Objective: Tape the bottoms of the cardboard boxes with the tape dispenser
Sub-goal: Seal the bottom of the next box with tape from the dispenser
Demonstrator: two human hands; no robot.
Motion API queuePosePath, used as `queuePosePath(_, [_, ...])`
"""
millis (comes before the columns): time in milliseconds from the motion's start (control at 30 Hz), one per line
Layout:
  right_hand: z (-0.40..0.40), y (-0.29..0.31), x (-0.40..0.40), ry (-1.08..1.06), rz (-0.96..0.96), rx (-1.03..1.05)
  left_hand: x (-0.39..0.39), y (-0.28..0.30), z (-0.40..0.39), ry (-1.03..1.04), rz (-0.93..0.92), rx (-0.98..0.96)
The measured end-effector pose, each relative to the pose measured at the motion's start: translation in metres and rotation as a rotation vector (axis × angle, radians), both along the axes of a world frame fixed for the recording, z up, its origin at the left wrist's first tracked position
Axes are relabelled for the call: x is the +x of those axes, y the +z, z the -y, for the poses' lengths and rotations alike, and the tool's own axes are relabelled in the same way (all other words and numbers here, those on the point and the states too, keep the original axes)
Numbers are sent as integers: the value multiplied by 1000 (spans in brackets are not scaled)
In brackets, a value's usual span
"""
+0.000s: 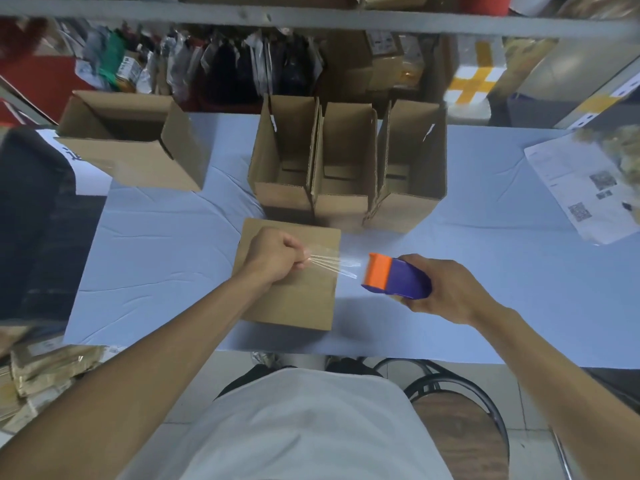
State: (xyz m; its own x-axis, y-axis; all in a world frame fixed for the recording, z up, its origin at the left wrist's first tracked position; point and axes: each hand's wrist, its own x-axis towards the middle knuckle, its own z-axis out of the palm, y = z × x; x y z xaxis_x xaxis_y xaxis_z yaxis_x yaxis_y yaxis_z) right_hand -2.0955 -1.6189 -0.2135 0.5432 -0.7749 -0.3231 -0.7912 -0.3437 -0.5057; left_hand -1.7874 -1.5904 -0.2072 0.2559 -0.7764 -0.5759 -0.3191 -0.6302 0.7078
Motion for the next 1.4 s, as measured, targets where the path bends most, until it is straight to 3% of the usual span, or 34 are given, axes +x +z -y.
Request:
queuePosePath(367, [22, -22, 1, 67, -122, 43, -11, -15, -3, 47, 129, 96])
queuePosePath(467, [24, -27, 4, 78, -151, 75, -14, -17, -2, -134, 325, 26])
queuePosePath(600, [23, -35, 9, 81, -195, 88, -15, -16, 1, -374, 794, 67])
queuePosePath(700, [23, -38, 16, 98, -225, 88, -10, -13, 6, -412, 872, 65])
queuePosePath(733, [23, -39, 20, 111, -248, 90, -12, -14, 7, -479, 860, -21])
queuePosePath(800, [23, -40, 27, 119, -292, 105, -22, -19, 8, -651, 641, -247])
queuePosePath(867, [25, -39, 35, 114, -314, 136, -29, -20, 7, -670, 312, -199])
queuePosePath(900, [26, -38, 40, 96, -312, 167, -30, -23, 7, -697, 237, -117])
queuePosePath(1000, [28, -28, 56, 26, -324, 289, -32, -36, 4, -782, 251, -36])
queuePosePath(1067, [31, -21, 66, 21, -379, 290, -34, -38, 4, -705, 225, -81])
queuePosePath(1133, [34, -12, 75, 42, -446, 261, -38, -35, 6, -637, 209, -86])
queuePosePath(1333, [32, 4, 88, 165, -607, 4, -38, -29, 2, -733, 245, -114])
queuePosePath(1400, [29, 8, 89, 177, -666, -36, -42, -26, 2, -656, 231, -74])
